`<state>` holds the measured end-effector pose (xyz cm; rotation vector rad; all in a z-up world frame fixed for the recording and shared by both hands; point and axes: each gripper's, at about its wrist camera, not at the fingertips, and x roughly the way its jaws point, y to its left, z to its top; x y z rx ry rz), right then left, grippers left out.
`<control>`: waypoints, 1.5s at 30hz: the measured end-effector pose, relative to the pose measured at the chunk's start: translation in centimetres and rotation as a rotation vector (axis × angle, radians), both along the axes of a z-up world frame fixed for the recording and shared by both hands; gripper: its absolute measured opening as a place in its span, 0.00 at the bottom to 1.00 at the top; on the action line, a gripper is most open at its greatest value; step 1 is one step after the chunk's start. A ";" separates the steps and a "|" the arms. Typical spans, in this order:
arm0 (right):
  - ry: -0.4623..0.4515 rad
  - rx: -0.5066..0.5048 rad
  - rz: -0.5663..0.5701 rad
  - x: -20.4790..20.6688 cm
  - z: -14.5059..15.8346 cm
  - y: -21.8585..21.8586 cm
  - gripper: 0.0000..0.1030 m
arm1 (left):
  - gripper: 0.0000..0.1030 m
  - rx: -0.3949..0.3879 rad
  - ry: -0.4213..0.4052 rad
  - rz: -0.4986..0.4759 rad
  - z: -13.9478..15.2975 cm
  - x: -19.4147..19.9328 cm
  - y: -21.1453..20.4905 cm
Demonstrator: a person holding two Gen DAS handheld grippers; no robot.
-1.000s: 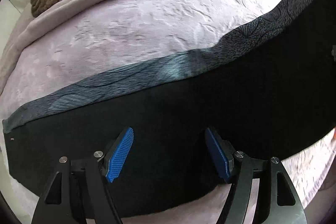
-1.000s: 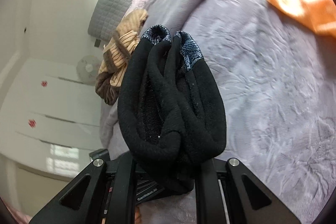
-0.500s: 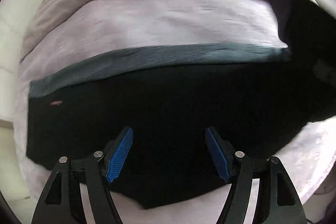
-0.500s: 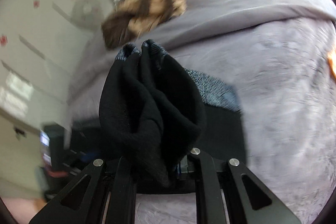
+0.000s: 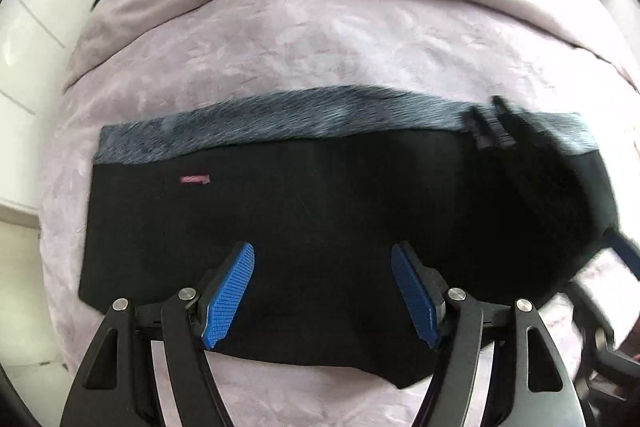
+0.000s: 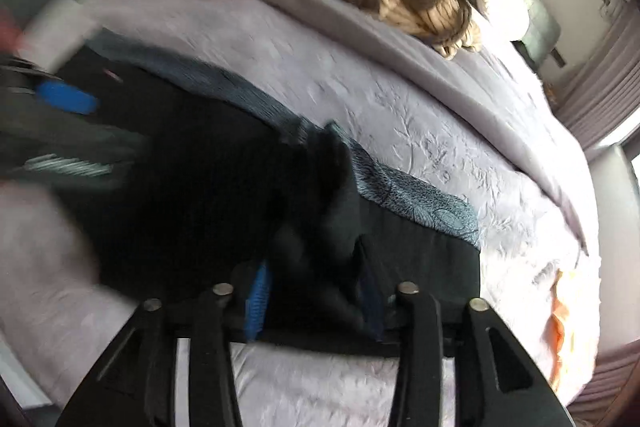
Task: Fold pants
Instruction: 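Lay the held trouser end onto the folded trousers and open the right gripper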
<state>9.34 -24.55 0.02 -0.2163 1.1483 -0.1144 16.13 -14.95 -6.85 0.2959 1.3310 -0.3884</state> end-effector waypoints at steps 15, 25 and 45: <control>-0.051 1.378 -0.880 -9.7 -10.0 -19.6 0.57 | 0.70 -0.197 0.266 -0.053 -1.2 -2.0 -8.9; -0.044 1.417 -0.833 -9.6 -9.0 -19.2 0.12 | 0.70 -0.135 0.129 -0.062 0.9 -4.8 -6.1; -0.034 0.975 -0.584 -4.1 -3.2 -26.5 0.26 | 0.70 -0.065 -0.031 -0.154 2.5 -4.9 -14.9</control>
